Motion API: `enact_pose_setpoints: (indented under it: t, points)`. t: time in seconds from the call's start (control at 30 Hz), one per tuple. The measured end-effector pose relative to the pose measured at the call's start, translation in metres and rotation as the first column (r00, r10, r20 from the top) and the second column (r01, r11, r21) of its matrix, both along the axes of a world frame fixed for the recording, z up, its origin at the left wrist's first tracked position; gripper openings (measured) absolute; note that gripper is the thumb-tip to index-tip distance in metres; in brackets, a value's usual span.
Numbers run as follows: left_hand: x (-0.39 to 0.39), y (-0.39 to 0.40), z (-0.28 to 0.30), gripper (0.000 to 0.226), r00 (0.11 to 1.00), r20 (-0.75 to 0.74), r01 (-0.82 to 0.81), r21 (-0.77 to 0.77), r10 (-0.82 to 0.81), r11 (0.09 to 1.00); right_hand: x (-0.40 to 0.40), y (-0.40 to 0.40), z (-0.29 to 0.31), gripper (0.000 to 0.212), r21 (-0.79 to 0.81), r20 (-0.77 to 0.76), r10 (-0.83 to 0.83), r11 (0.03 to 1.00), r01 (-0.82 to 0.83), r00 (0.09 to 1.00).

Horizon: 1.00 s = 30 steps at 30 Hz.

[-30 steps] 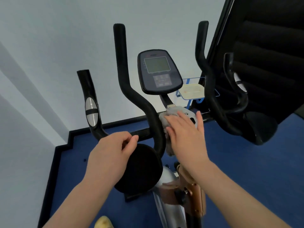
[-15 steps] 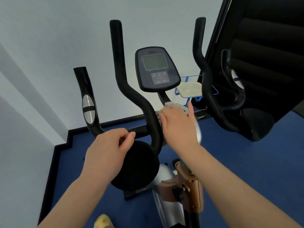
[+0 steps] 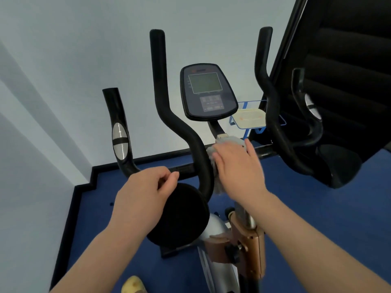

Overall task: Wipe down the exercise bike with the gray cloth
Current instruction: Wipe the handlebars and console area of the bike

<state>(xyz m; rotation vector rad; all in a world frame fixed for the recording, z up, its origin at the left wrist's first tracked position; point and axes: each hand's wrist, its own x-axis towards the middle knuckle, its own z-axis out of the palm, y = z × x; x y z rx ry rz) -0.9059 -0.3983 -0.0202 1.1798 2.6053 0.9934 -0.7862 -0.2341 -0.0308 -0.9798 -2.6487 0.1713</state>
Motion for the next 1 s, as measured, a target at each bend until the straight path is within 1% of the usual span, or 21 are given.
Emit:
enact_pose_setpoints:
  t: [0.03, 0.1, 0.17, 0.23, 0.3, 0.37, 0.47, 0.53, 0.6, 0.67, 0.7, 0.77, 0.8, 0.83, 0.87, 0.9, 0.93, 0.97, 1.0]
  points:
    - [0.000, 0.001, 0.001, 0.042, 1.000, -0.001, 0.007, -0.013, -0.007, 1.000, -0.010, 0.004, 0.006, 0.037, -0.025, 0.037, -0.029, 0.999, 0.030, 0.999]
    - [-0.002, 0.001, 0.002, 0.042, 1.000, 0.001, 0.007, -0.024, -0.007, 1.000, -0.022, 0.004, 0.013, 0.038, -0.032, 0.043, -0.068, 0.997, 0.070, 0.997]
    - [-0.001, -0.001, 0.000, 0.041, 1.000, 0.005, -0.002, -0.021, 0.002, 1.000, -0.014, -0.001, 0.007, 0.033, 0.014, 0.009, -0.047, 0.999, 0.047, 0.999]
    - [0.001, -0.002, -0.001, 0.040, 1.000, -0.013, -0.008, -0.006, 0.008, 1.000, 0.003, -0.007, 0.001, 0.031, 0.016, -0.018, -0.011, 1.000, 0.012, 1.000]
    - [0.001, 0.000, 0.000, 0.040, 1.000, -0.029, -0.006, -0.002, 0.006, 1.000, -0.003, 0.000, 0.003, 0.031, 0.007, 0.018, -0.013, 1.000, 0.013, 1.000]
    - [0.001, 0.001, 0.003, 0.041, 1.000, -0.024, 0.004, -0.016, -0.004, 1.000, -0.024, 0.010, 0.012, 0.028, -0.042, 0.064, -0.048, 0.998, 0.051, 0.997]
    - [0.000, -0.001, 0.003, 0.040, 1.000, -0.009, 0.004, -0.025, -0.005, 1.000, -0.027, 0.006, 0.014, 0.028, -0.015, 0.111, -0.050, 0.999, 0.052, 0.993]
    - [0.001, -0.003, 0.001, 0.040, 1.000, -0.005, 0.001, -0.004, -0.001, 1.000, -0.009, -0.003, 0.003, 0.031, 0.024, 0.033, -0.032, 0.999, 0.031, 0.999]
    - [0.002, -0.003, 0.000, 0.039, 1.000, -0.013, -0.005, 0.009, 0.006, 1.000, -0.002, -0.004, -0.001, 0.035, 0.048, 0.017, -0.033, 0.998, 0.032, 0.999]
    - [0.002, -0.001, 0.002, 0.038, 1.000, -0.026, -0.009, -0.008, 0.009, 1.000, -0.014, 0.004, 0.001, 0.032, -0.002, 0.071, -0.063, 0.998, 0.064, 0.995]
    - [0.002, 0.000, 0.004, 0.038, 1.000, -0.028, -0.004, -0.013, 0.004, 1.000, -0.021, 0.005, 0.004, 0.031, -0.039, 0.072, -0.084, 0.995, 0.087, 0.994]
    - [0.003, 0.000, 0.007, 0.039, 0.999, -0.038, 0.004, -0.023, -0.005, 1.000, -0.028, 0.004, 0.008, 0.029, -0.048, 0.023, -0.091, 0.995, 0.092, 0.996]
    - [0.004, -0.001, 0.009, 0.039, 0.997, -0.070, 0.007, -0.057, -0.011, 0.998, -0.025, 0.002, 0.009, 0.028, -0.045, -0.008, -0.081, 0.996, 0.081, 0.997]
    - [0.005, -0.001, 0.012, 0.038, 0.991, -0.135, 0.007, -0.105, -0.022, 0.994, -0.019, 0.000, 0.008, 0.027, -0.046, -0.062, -0.062, 0.997, 0.059, 0.996]
    - [0.006, 0.000, 0.016, 0.037, 0.976, -0.211, 0.013, -0.146, -0.045, 0.989, -0.009, -0.002, 0.005, 0.025, -0.046, -0.150, -0.032, 0.999, 0.025, 0.988]
    - [0.008, 0.002, 0.020, 0.035, 0.963, -0.260, 0.036, -0.157, -0.076, 0.987, 0.003, -0.005, 0.005, 0.021, -0.059, -0.263, -0.020, 0.998, 0.005, 0.964]
    - [0.009, 0.006, 0.025, 0.034, 0.956, -0.271, 0.073, -0.145, -0.111, 0.987, 0.015, -0.008, 0.006, 0.019, -0.088, -0.381, -0.040, 0.996, 0.007, 0.924]
    - [0.010, 0.011, 0.029, 0.034, 0.956, -0.256, 0.115, -0.121, -0.143, 0.986, 0.027, -0.008, 0.009, 0.018, -0.108, -0.479, -0.080, 0.994, 0.032, 0.874]
    - [0.012, 0.017, 0.033, 0.033, 0.958, -0.233, 0.148, -0.094, -0.167, 0.984, 0.037, -0.006, 0.011, 0.020, -0.101, -0.538, -0.116, 0.992, 0.072, 0.835]
